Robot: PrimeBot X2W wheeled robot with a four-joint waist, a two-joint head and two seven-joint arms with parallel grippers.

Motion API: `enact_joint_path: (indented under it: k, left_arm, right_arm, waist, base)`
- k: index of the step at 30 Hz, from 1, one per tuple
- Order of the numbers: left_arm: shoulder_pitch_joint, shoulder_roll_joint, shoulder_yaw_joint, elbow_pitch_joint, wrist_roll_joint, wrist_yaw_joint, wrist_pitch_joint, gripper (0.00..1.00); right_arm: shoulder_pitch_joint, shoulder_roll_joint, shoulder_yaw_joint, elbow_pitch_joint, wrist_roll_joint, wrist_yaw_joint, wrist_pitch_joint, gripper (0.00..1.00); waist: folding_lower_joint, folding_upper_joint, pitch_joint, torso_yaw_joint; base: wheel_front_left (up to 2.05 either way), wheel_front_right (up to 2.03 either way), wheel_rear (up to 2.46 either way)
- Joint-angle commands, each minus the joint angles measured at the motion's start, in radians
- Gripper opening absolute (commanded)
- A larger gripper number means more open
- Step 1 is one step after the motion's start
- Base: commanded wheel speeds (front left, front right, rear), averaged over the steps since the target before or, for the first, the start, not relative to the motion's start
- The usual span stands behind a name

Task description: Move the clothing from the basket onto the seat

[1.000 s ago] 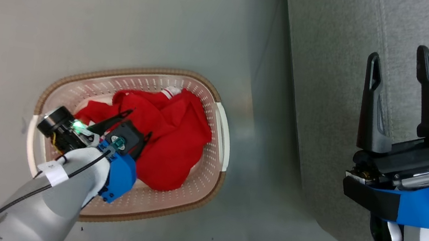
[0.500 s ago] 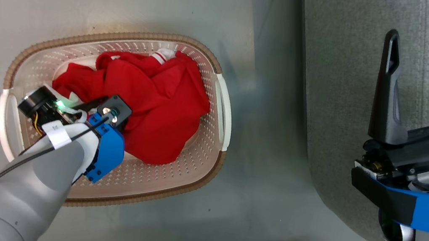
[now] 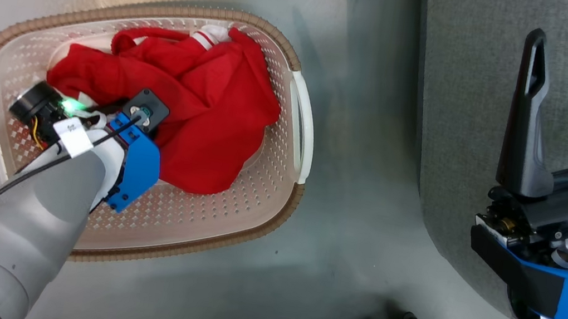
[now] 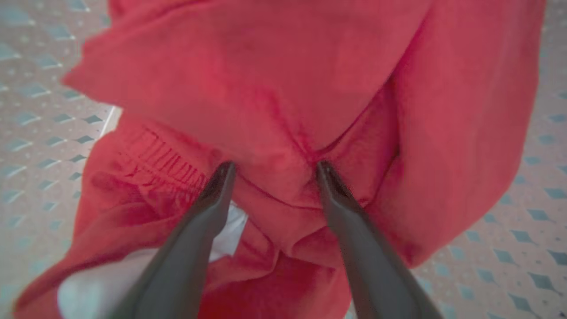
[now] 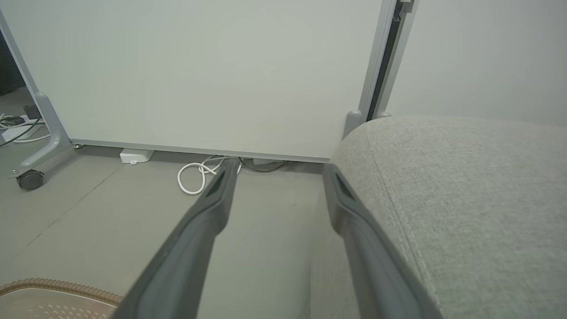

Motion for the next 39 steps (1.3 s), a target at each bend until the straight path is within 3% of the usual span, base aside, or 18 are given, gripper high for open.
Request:
enact_joint_path:
  k: [1,8,9,10,11,28,39]
  left_arm:
    - [-0.018,0.003,-0.008,0.002,-0.008,-0.001,0.006,1.0]
    - [-0.035,0.003,-0.05,0.01,0.005,-0.001,0.043,1.0]
    - [-0.038,0.002,-0.054,0.01,0.008,-0.001,0.048,0.73]
    - [-0.04,0.002,-0.058,0.011,0.007,-0.001,0.05,0.21]
    - [-0.042,0.002,-0.064,0.011,0.01,-0.001,0.052,0.0]
    - [-0.037,-0.053,-0.11,-0.016,-0.051,-0.001,-0.126,0.0]
    - [0.024,-0.099,-0.121,-0.044,-0.133,-0.001,-0.232,0.0]
  right_arm:
    - [-0.012,-0.003,0.0,-0.008,0.002,0.0,-0.003,1.0]
    - [0.001,-0.003,-0.007,-0.031,-0.01,0.0,-0.003,1.0]
    - [0.002,-0.003,-0.008,-0.032,-0.012,0.0,-0.003,1.0]
    - [0.003,-0.003,-0.009,-0.032,-0.013,0.0,-0.003,1.0]
    - [0.003,-0.003,-0.009,-0.032,-0.014,0.0,-0.003,1.0]
    - [-0.01,-0.003,-0.006,0.012,-0.018,0.0,-0.003,1.0]
    - [0.027,-0.003,-0.008,0.072,-0.028,0.0,-0.003,1.0]
  waist:
    - [-0.0001,0.0,0.008,0.0]
    - [-0.0001,0.0,0.032,-0.002]
    - [-0.0001,0.0,0.033,-0.001]
    - [-0.0001,0.0,0.033,0.0]
    - [-0.0001,0.0,0.033,0.001]
    - [-0.0001,0.0,-0.079,0.051]
    - [-0.0001,0.0,-0.242,0.098]
  base:
    - [0.0,0.0,0.0]
    - [0.0,0.0,0.0]
    - [0.0,0.0,0.0]
    - [0.0,0.0,0.0]
    - [0.0,0.0,0.0]
    - [0.0,0.0,0.0]
    - [0.0,0.0,0.0]
